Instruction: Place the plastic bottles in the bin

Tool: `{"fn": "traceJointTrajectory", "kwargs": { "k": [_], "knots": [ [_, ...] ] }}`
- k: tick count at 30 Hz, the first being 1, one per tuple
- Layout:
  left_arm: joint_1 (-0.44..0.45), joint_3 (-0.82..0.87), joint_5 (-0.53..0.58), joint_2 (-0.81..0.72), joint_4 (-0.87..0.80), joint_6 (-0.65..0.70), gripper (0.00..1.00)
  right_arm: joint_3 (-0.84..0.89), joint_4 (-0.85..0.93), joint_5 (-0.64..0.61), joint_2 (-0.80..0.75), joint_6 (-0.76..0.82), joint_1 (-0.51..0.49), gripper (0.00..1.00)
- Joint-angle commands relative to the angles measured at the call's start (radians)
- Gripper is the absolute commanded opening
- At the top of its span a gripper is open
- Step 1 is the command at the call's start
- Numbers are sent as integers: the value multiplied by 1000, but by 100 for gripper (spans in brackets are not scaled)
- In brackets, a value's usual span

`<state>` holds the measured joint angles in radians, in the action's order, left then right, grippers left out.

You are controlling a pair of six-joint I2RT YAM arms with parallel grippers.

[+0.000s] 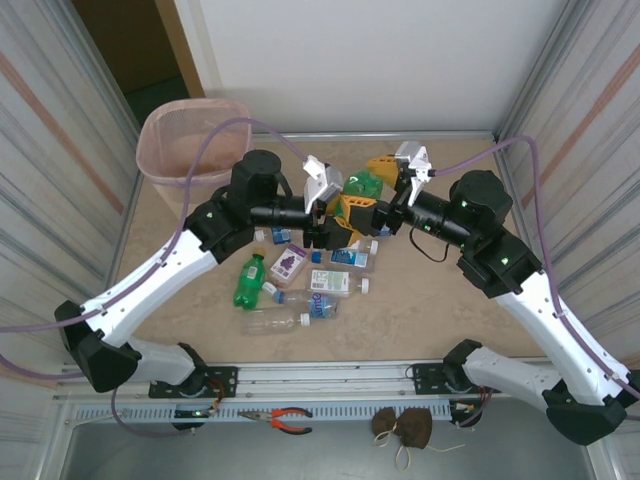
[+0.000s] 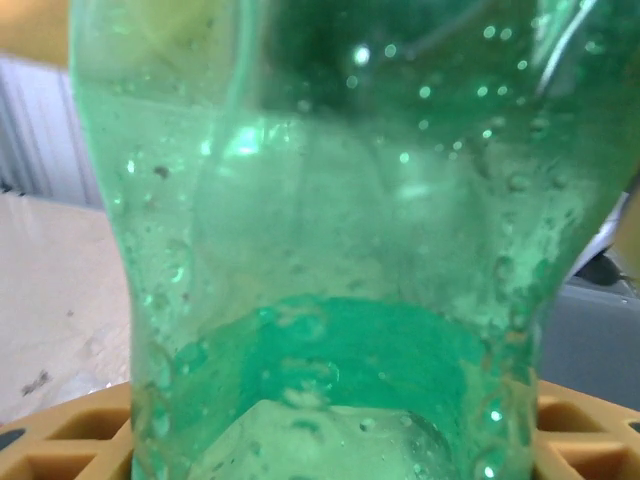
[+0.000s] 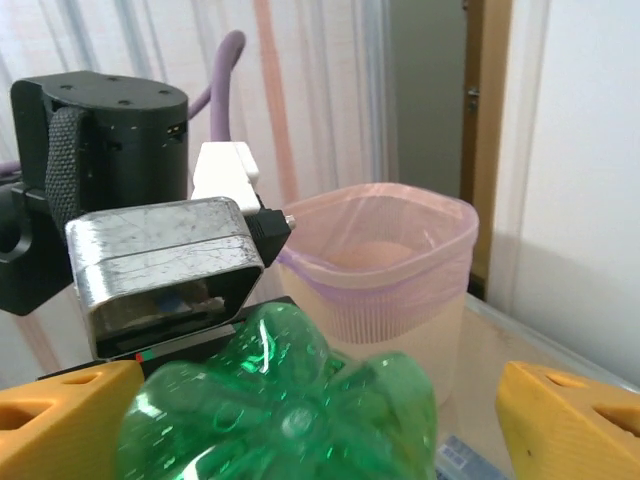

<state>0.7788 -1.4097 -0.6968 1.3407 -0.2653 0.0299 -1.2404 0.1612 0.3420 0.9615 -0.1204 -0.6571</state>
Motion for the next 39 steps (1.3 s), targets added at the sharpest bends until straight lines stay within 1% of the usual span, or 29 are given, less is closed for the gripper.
{"fn": "traceJointTrajectory", "kwargs": {
  "k": [1, 3, 7, 10, 14, 18, 23, 28, 31, 33, 36, 39],
  "knots": [
    [-37, -54, 70, -39, -66, 19, 50, -29, 10, -100, -50, 3, -2, 92],
    [-66, -75, 97, -43, -104, 18, 50, -25, 20, -138, -68, 4, -1, 93],
    [-152, -140, 142, -41, -202, 15, 50, -16, 44, -190, -93, 11, 3, 94],
    [-249, -197, 174, -33, -277, -6, 50, -10, 66, -208, -99, 14, 9, 94],
    [-403, -287, 202, -8, -375, -22, 50, 1, 82, -221, -104, 6, 22, 94],
    [-549, -407, 240, 56, -483, -11, 49, 7, 85, -212, -101, -7, 36, 94],
    [-690, -510, 290, 136, -577, 29, 49, 13, 88, -204, -96, -17, 43, 94],
    [-796, -550, 320, 207, -615, 81, 49, 18, 91, -197, -93, -24, 49, 94],
    [-840, -551, 369, 248, -620, 113, 49, 25, 90, -195, -92, -29, 50, 94],
    [-861, -551, 388, 275, -612, 126, 49, 28, 90, -196, -91, -31, 51, 94],
    [-873, -558, 453, 320, -617, 156, 49, 34, 92, -192, -88, -36, 52, 94],
    [-886, -557, 482, 355, -638, 168, 49, 41, 93, -193, -89, -38, 53, 94]
  ]
}}
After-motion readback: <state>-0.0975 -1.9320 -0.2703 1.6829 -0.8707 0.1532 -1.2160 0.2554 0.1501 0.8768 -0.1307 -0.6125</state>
